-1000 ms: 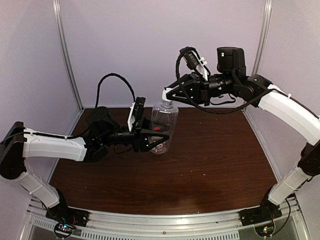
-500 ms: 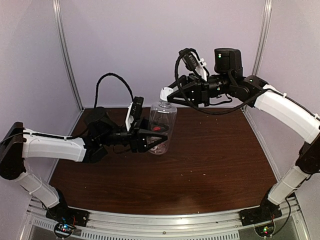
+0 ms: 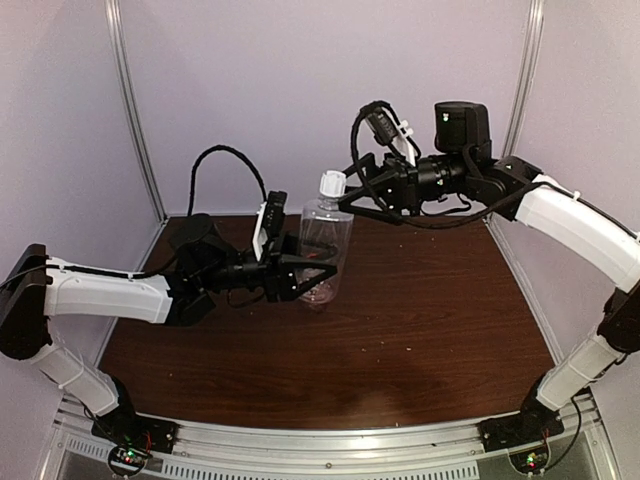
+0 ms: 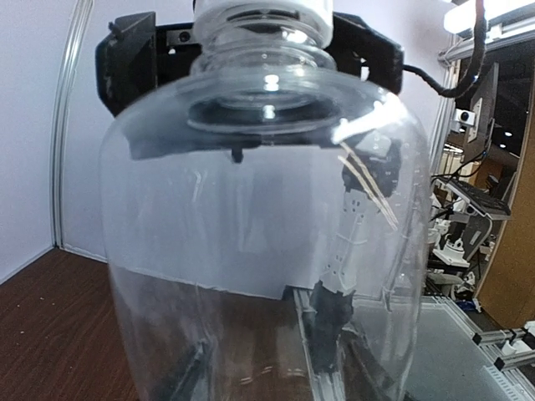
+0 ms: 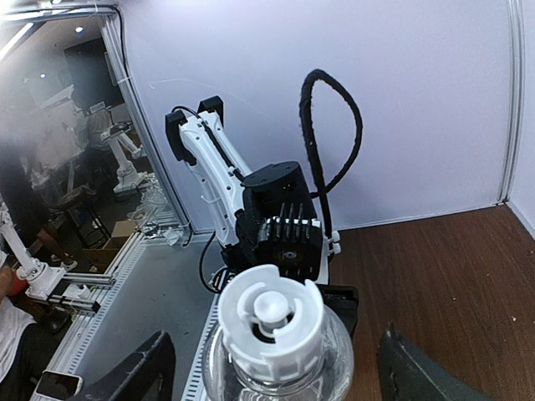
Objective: Unscrew the bottle caps
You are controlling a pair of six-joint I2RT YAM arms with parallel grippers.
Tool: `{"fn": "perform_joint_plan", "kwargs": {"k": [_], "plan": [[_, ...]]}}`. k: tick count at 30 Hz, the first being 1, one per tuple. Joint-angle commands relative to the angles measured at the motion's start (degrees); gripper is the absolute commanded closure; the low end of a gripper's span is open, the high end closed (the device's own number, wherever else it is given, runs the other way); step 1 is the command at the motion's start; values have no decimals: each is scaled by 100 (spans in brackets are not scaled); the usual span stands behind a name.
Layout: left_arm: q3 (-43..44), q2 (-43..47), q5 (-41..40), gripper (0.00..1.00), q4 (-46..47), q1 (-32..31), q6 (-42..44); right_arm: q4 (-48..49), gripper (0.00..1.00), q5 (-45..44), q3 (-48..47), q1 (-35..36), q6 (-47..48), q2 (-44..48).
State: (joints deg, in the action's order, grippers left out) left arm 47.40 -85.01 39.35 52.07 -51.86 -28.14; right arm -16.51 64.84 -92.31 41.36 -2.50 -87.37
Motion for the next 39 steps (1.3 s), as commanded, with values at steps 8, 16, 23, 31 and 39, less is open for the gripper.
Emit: {"fn": "perform_joint_plan", "kwargs": {"k": [8,16,23,31,39], "plan": [[296,167,-695,56,-440,0,412,371,8,-2509,-94,158,-1808,485],[374,152,-1002,57,-726,0,482,-148,10,-3829,-327,541,-2145,319],[420,194,-1190,57,-938,4,583,-311,15,-4087,-410,695,-2095,187],[412,231,-1252,57,-985,3,612,-400,25,-4207,-386,732,-2050,140],[372,231,-1338,57,-986,0,626,-269,41,-4039,-242,749,-2134,180]]}}
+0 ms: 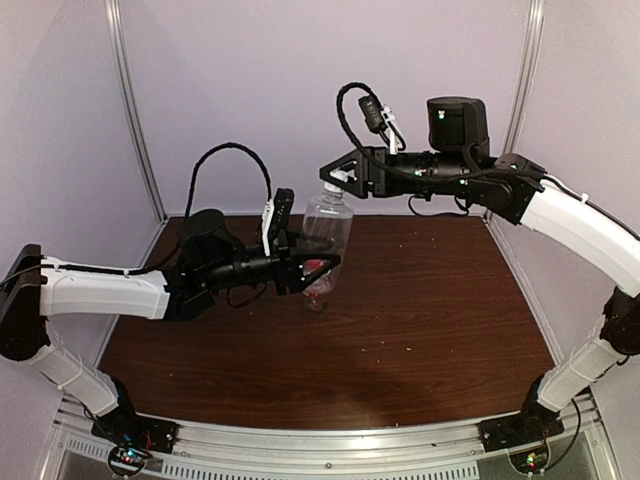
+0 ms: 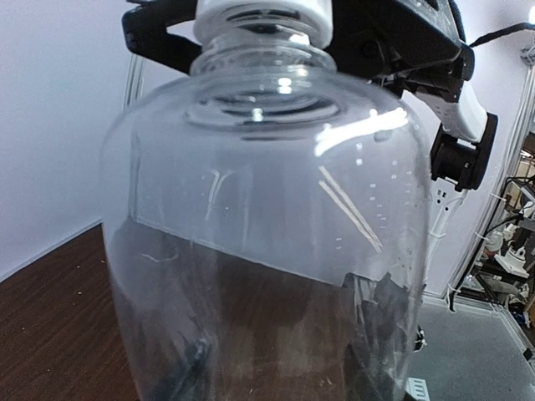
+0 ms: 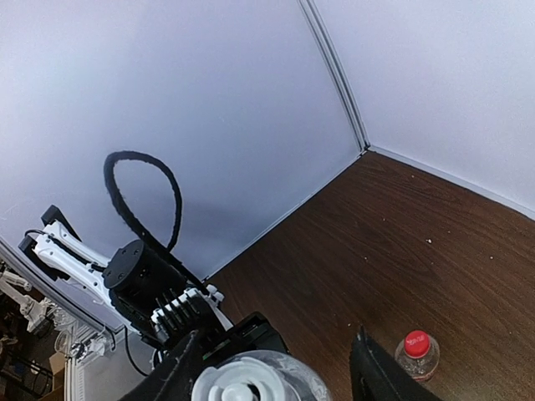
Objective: Unscrew the bottle caps
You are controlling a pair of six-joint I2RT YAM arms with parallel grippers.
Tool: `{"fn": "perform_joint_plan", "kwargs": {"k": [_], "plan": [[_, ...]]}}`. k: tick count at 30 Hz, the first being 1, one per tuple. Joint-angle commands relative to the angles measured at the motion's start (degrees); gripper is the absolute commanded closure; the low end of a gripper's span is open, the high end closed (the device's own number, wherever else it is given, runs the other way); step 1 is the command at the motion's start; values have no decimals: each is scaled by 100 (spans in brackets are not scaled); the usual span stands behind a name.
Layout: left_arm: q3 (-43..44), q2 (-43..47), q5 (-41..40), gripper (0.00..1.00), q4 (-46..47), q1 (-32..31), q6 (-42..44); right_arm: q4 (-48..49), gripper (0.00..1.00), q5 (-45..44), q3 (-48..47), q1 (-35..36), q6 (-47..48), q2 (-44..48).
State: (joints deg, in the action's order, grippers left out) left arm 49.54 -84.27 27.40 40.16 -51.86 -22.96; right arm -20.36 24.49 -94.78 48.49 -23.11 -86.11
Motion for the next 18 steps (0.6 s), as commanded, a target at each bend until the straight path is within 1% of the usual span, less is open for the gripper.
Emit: {"fn": "perform_joint_plan", "kwargs": {"k": [1,3,6,10,15,18], "plan": [[149,156,-162,57,226,0,108,146,42,14,39,38,-97,66],[146,148,-181,57,240,0,103,218,43,53,119,46,-143,83],[133,139,-183,57,253,6,99,257,48,82,166,55,-174,109],[111,142,-193,57,252,1,92,305,61,128,197,55,-172,131],[92,173,-235,57,265,2,90,471,83,267,313,51,-169,207],[100,191,-155,57,294,3,98,506,92,409,347,44,20,255]]}}
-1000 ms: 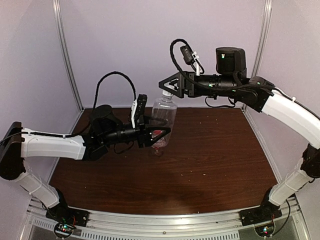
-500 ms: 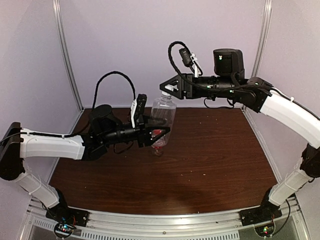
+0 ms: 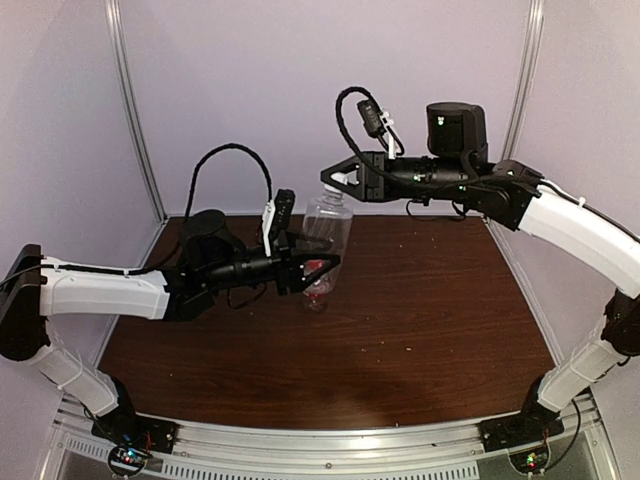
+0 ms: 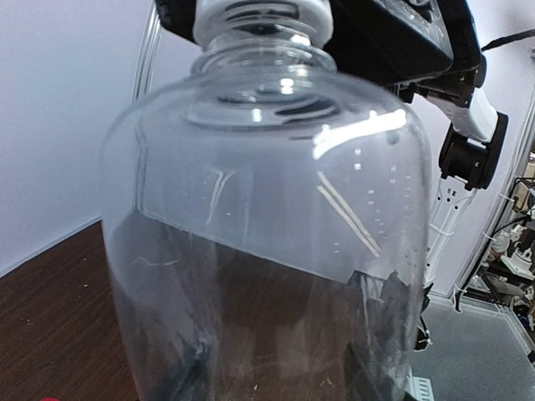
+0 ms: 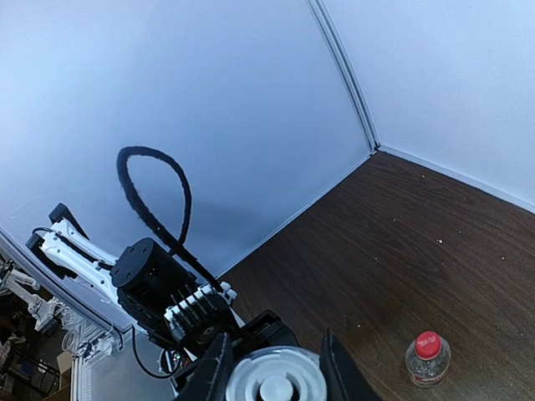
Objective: Unscrew the bottle caps
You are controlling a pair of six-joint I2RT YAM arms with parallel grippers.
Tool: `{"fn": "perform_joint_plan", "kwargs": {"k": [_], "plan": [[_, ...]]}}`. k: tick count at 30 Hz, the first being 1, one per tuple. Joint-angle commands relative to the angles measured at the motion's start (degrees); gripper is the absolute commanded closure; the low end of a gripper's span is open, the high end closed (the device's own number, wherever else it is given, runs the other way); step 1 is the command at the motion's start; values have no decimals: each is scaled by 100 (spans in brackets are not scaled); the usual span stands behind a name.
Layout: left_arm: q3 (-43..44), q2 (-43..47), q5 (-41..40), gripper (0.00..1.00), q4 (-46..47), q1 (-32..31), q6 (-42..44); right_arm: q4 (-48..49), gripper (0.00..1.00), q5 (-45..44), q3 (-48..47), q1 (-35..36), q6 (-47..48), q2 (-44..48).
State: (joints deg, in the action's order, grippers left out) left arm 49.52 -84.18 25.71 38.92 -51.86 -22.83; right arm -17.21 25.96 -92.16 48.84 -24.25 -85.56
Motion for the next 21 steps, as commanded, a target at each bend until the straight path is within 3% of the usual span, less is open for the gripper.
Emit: {"fn": "perform_joint_plan", "kwargs": {"k": [1,6,12,16,21], "plan": [[101,181,81,57,435,0,92,200,94,391,72,5,296,212],[69,173,854,56,768,5,-15,295,98,2061,31,-229,1255,175],[-72,182,1799,56,1523,7,-500,21,93,4010,-306,-442,2345,-50],[-86,183,2064,57,1556,6,-596,52,92,4650,-530,-596,2541,-263],[-107,221,2038,57,1610,0,-618,303,89,4793,-487,-659,2425,-294]]}}
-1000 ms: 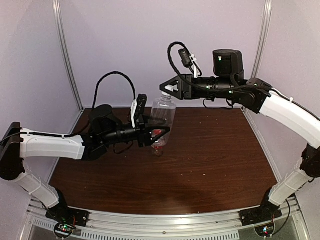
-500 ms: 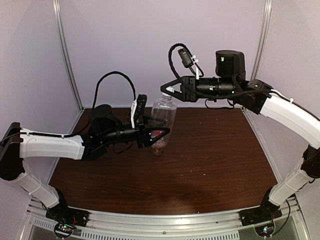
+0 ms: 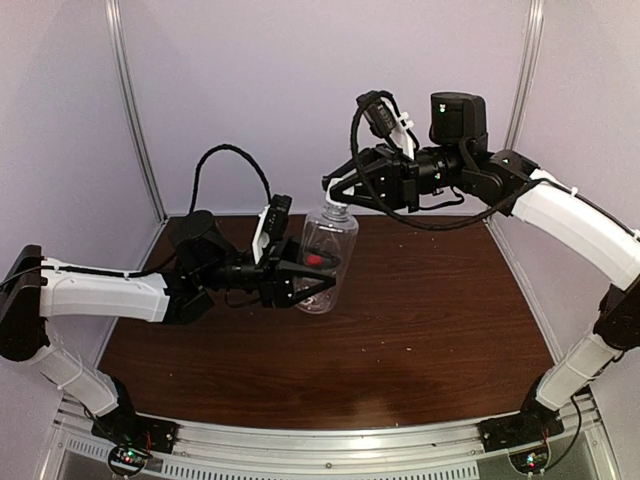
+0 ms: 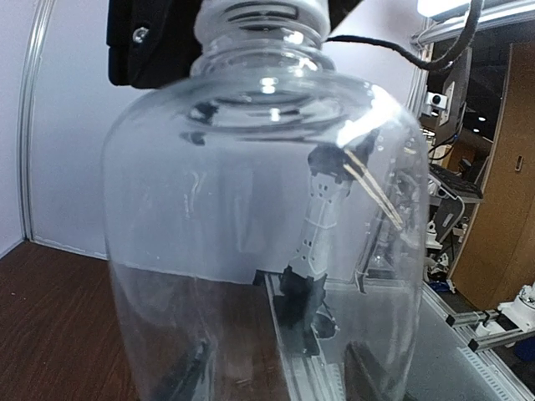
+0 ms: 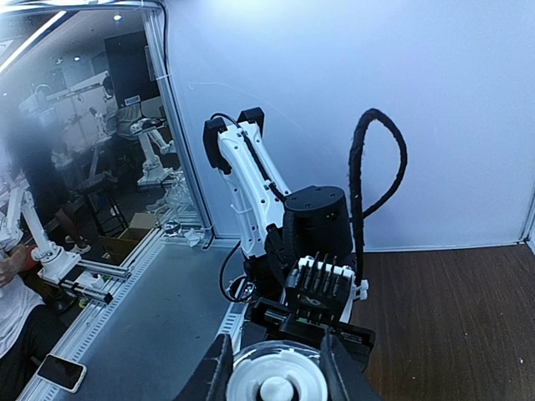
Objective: Unscrew the bottle caps
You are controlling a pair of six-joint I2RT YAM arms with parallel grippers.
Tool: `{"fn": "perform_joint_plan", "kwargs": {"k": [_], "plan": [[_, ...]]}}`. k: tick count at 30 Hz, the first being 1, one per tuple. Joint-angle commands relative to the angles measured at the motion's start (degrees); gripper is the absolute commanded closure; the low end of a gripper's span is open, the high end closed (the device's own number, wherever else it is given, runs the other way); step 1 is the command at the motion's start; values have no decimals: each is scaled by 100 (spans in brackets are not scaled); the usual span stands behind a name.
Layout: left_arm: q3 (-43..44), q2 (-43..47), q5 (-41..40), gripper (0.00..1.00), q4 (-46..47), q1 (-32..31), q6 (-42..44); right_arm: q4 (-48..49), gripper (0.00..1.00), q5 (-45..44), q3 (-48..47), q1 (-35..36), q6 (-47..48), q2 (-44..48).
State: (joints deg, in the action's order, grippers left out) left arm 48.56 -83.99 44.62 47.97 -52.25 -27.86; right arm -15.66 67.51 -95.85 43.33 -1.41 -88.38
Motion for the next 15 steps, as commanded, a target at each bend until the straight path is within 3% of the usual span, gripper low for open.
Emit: {"fn": "perform_joint_plan", "kwargs": {"k": [1,15], "plan": [[-7,211,109,57,705,45,-115,192,88,608,-84,-108,-31,-15],[32,163,-169,57,680,42,-47,303,68,-163,156,-109,-400,149]]}}
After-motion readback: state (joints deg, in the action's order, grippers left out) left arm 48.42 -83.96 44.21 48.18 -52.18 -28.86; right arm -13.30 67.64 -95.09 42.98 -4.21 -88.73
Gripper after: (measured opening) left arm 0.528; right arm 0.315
